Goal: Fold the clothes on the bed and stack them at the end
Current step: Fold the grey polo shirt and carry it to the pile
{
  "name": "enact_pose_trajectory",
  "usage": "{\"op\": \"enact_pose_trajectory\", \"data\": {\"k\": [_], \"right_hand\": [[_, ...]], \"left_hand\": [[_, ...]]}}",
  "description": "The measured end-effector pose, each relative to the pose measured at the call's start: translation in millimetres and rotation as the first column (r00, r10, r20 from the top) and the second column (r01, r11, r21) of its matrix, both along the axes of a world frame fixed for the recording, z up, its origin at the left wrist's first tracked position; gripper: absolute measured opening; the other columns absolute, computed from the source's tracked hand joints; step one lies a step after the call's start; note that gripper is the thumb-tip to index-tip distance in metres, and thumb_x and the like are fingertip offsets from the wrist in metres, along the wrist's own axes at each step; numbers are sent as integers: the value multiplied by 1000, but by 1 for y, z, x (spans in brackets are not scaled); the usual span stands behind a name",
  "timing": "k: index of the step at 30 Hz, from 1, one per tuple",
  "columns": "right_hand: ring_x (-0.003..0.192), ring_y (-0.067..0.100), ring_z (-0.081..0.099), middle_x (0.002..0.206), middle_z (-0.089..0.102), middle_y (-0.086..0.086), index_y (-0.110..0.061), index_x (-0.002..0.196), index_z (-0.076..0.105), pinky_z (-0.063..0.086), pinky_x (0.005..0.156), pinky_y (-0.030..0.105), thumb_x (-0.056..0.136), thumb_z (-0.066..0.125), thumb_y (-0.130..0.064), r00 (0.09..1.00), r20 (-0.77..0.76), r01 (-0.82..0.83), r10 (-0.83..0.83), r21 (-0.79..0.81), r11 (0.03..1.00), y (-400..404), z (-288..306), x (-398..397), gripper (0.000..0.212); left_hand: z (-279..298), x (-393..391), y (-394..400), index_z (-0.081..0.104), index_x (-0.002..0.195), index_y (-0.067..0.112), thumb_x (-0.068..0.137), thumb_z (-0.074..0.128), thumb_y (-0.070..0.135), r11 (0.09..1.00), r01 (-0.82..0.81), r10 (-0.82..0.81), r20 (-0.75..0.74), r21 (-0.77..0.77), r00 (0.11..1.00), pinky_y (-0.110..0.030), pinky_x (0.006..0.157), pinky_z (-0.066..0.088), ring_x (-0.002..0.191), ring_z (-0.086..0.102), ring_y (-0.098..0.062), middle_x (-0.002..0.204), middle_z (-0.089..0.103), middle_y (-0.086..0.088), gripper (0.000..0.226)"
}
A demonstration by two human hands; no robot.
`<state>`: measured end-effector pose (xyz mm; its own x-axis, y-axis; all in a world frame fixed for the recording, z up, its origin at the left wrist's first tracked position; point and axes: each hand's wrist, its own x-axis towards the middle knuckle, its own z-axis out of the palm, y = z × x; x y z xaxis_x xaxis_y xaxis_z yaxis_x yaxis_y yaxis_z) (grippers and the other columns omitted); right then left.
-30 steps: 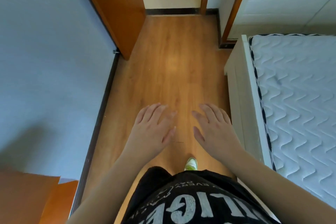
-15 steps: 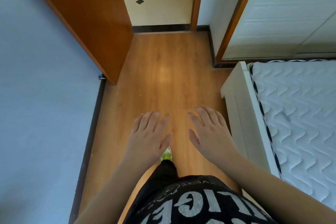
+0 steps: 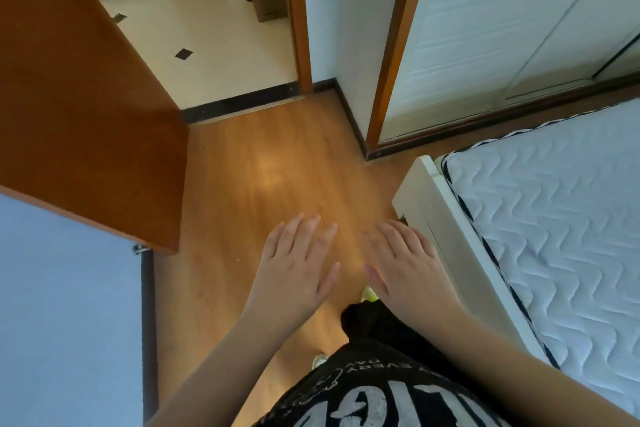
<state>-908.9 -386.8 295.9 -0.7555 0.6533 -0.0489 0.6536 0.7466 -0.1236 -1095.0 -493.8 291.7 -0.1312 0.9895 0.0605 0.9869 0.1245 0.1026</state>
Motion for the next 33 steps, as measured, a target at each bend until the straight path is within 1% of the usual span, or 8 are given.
{"op": "enact_pose_trajectory", "data": {"k": [2,5,12,16,19,24,29,33], "right_hand": [[127,29,53,134,58,5,-20,132,56,44,105,47,97,31,-45,999,-26,34,-34,12,999,32,-3,-9,50],[128,28,51,136,56,4,-21,133,55,42,107,48,99,31,-46,997,-27,72,-71,11,997,85,-7,-19,49],[128,26,51,139,55,3,-21,135,54,40,109,46,96,45,-44,980,-47,193,-194,-16,981,226,-3,-37,46],[124,26,56,134,59,3,-22,130,59,43,106,46,93,55,-45,965,-84,253,-249,40,967,286,-1,-43,44],[119,28,59,128,62,5,-21,125,61,46,101,46,90,55,-43,946,-154,300,-283,101,948,324,-5,-51,42],[116,29,60,127,63,6,-20,124,62,48,98,45,83,70,-40,916,-154,392,-371,144,909,383,-18,-64,47],[117,29,60,127,62,7,-18,125,62,49,96,46,84,67,-37,873,-120,487,-473,152,860,445,-26,-79,45],[117,28,60,127,62,7,-16,125,63,49,97,45,84,70,-34,804,-97,595,-587,149,790,491,-23,-93,46]], "left_hand": [[-2,-11,39,45,144,19,102,34,49,1000,7,-7,0,-7,1000,-50,111,35,139,40,-31,146,48,-9,53],[-4,-23,102,47,143,18,101,36,49,1000,14,-14,-1,-7,1000,-52,111,35,138,41,-32,145,50,-11,53],[7,-42,256,46,143,24,98,39,50,997,70,-70,-7,-41,998,-49,108,39,135,46,-28,142,54,-7,52],[12,-54,325,44,143,25,99,37,51,990,136,-137,-42,-26,990,-45,111,34,136,46,-26,143,53,-6,52],[12,-61,372,46,141,25,99,37,52,981,191,-192,-64,-21,979,-42,110,29,134,48,-25,141,55,-4,51],[3,-79,455,47,140,28,98,35,55,945,323,-327,-74,-53,942,-40,109,27,134,47,-23,140,56,-1,51],[-1,-105,548,46,141,27,99,33,53,898,438,-440,-58,-48,896,-43,111,25,135,46,-26,142,55,-3,51],[11,-121,616,48,141,25,99,33,49,831,553,-556,-63,-63,828,-44,113,26,137,44,-28,143,54,-6,51]]}}
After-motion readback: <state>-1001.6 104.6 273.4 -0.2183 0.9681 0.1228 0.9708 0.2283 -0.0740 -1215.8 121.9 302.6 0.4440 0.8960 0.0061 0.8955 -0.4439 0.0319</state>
